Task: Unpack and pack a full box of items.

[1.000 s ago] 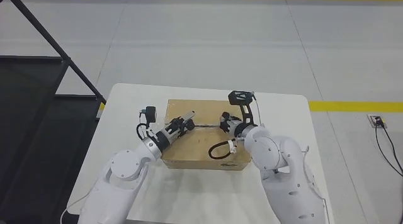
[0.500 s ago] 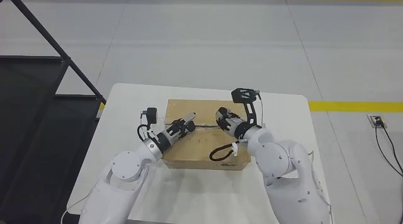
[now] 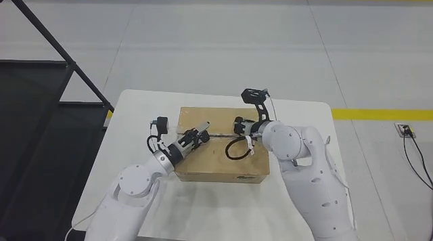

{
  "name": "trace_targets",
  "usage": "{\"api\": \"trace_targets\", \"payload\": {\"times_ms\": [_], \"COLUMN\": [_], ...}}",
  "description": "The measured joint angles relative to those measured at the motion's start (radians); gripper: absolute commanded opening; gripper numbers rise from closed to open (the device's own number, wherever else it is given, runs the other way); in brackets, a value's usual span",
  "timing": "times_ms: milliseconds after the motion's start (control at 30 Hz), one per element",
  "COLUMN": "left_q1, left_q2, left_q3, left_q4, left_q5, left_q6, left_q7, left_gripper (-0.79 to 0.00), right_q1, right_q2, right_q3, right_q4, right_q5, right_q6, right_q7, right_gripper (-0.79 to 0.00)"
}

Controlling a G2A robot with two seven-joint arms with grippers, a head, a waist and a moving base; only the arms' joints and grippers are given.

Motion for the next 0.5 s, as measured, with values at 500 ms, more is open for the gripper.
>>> {"api": "trace_targets", "payload": {"times_ms": [500], "left_q1": [0.016], "left_q2": [0.002], "left_q3": [-0.022], "left_q4": [-0.019], "left_q5": [-0.001], "left_q6": [-0.009], "left_q7": [0.008], "left_gripper": [-0.277], "right_q1": [-0.076], "right_q2": [0.029], "right_q3": [0.067], "right_q4": [-0.049], "right_q5": [0.002], "right_q6": [0.037], "right_q7": [0.044], "right_gripper": [-0.785]}}
